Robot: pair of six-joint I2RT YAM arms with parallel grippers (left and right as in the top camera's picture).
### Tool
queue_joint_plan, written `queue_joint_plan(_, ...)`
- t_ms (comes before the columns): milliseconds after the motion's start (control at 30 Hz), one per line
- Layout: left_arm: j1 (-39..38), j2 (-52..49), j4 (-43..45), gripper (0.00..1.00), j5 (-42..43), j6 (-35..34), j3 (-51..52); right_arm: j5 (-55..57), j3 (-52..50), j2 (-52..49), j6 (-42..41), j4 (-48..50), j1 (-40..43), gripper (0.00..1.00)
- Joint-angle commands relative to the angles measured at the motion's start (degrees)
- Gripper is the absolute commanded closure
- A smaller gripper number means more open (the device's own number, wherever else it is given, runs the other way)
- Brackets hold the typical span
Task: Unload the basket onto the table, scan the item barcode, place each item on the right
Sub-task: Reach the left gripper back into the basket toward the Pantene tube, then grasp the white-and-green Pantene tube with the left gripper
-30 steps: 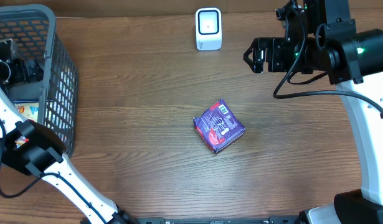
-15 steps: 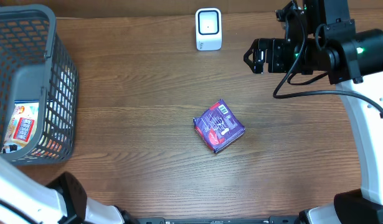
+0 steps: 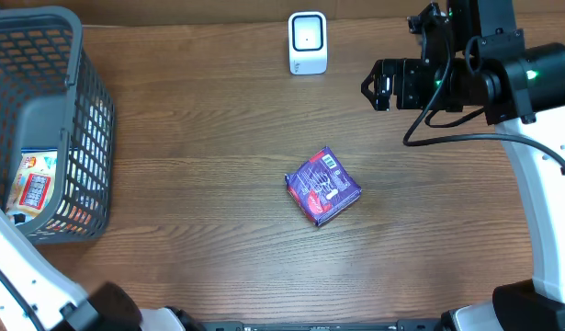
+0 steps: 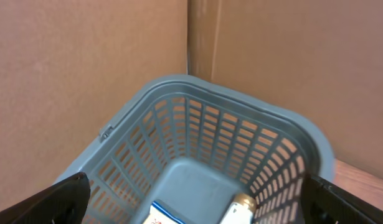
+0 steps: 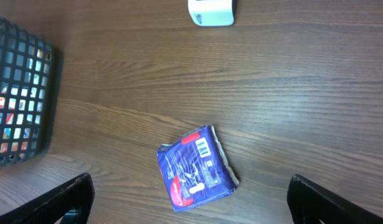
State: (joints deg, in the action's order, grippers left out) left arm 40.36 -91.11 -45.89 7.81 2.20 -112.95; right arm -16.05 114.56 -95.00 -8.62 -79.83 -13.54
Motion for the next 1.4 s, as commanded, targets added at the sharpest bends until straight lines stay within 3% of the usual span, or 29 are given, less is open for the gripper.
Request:
queue_joint_plan(0, -1.44, 2.12, -1.27, 0.0, -1.29, -0.11, 2.47, 1.03, 0.9, -0.02, 0.13, -0.24, -0.26, 0.0)
queue_joint_plan(233, -1.31, -4.92, -12.63, 0.0, -4.48, 6.05, 2.45, 1.03, 0.9, -0.07, 0.13, -0.85, -0.28, 0.0)
queue_joint_plan(533, -1.29, -16.87, -19.41, 0.03, -4.81, 5.57, 2.45, 1.03, 0.9, -0.09, 0.13, -3.34, -0.28, 0.0)
queue_joint_plan(633, -1.75, -20.44, -20.94, 0.03, -4.81, 9.18, 2.45, 1.01, 0.9, -0.09, 0.11, -3.63, -0.28, 0.0)
queue_joint_plan(1133, -1.79, -28.06, -18.25, 0.0, 5.55, 24.96, 2.54, 1.01, 0.9, -0.17, -0.07, -4.28, -0.28, 0.0)
queue_joint_plan(1367, -1.79, -31.17, -18.14, 0.0, 5.75, 31.34, 2.6, 0.96, 0.9, -0.17, -0.42, -3.45, -0.28, 0.0)
